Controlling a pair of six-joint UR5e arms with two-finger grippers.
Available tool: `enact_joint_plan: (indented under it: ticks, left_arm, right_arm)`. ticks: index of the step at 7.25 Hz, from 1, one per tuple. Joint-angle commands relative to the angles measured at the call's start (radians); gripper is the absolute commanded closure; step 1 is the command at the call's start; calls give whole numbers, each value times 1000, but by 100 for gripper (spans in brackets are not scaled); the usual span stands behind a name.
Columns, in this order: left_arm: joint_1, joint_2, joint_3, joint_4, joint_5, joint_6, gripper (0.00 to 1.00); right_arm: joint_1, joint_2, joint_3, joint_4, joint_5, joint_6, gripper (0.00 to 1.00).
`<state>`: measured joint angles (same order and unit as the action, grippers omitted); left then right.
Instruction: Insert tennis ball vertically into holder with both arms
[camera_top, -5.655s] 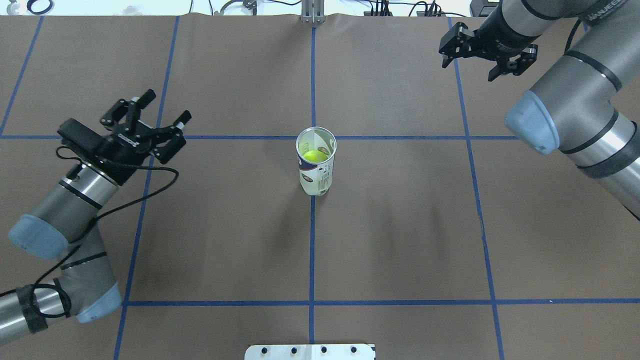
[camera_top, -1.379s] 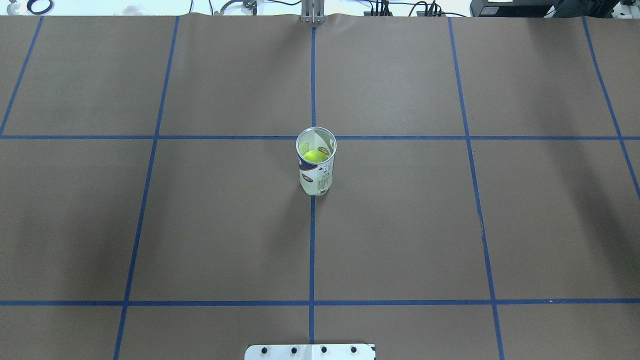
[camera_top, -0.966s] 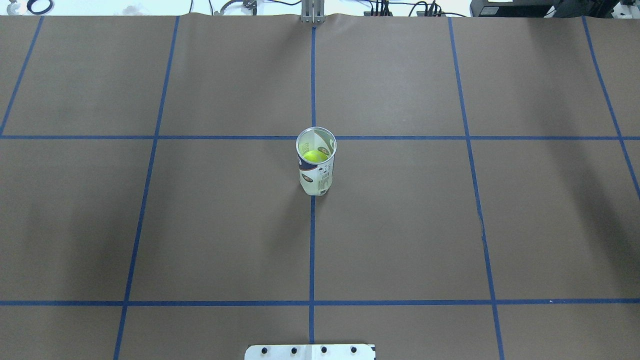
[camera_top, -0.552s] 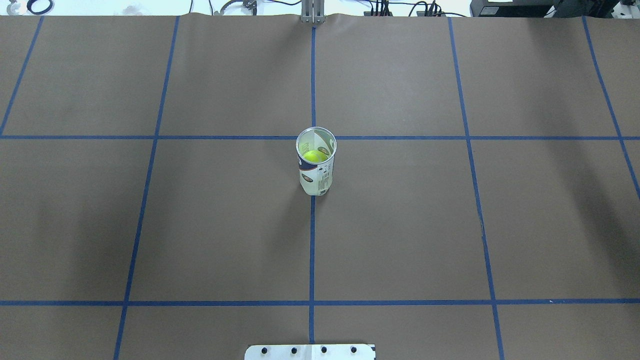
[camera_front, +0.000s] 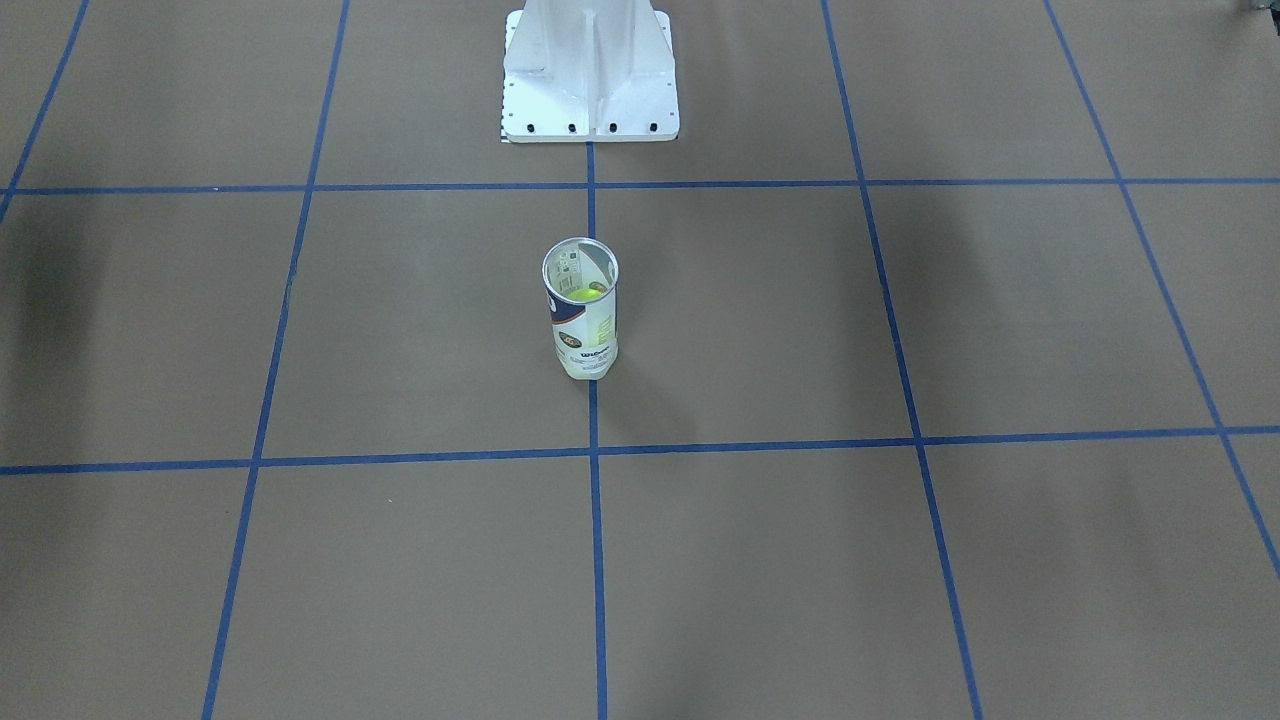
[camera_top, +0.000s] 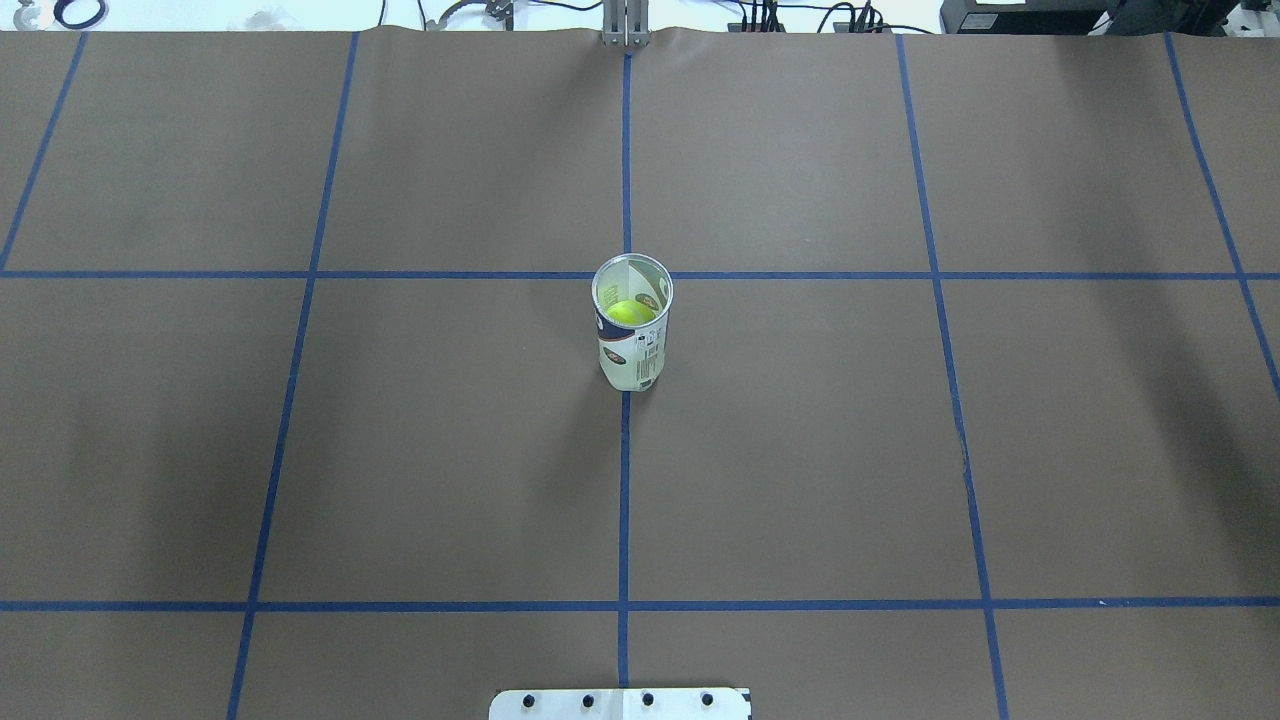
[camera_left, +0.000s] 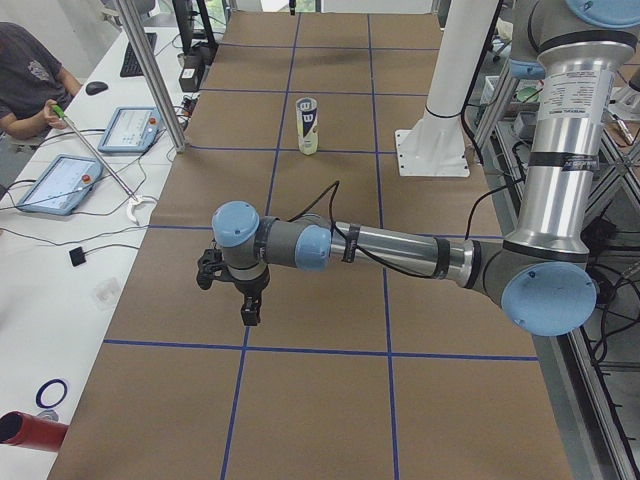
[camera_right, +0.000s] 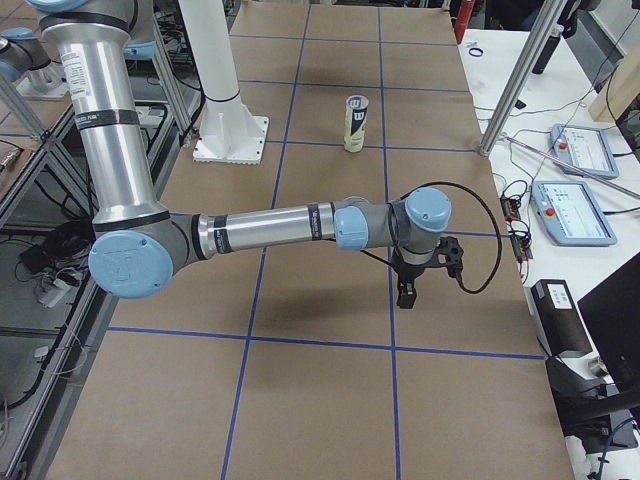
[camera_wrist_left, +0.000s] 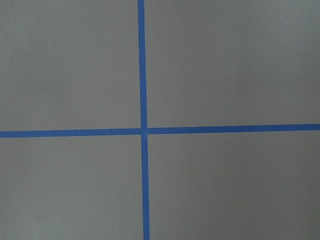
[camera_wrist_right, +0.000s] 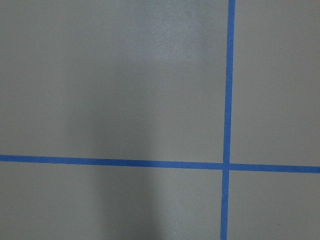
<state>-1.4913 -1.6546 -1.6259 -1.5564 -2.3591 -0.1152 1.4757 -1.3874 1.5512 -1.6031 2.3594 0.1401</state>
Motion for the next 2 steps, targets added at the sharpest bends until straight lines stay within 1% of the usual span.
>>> enact_joint_plan:
  ticks: [1, 2]
  left_arm:
    - [0, 1, 1, -1, 0, 2, 0]
    - [0, 1, 1, -4, 0, 2, 0]
  right_arm:
    - [0, 1, -23, -1, -3, -17, 1]
    - [0, 2, -26, 0, -3, -22, 1]
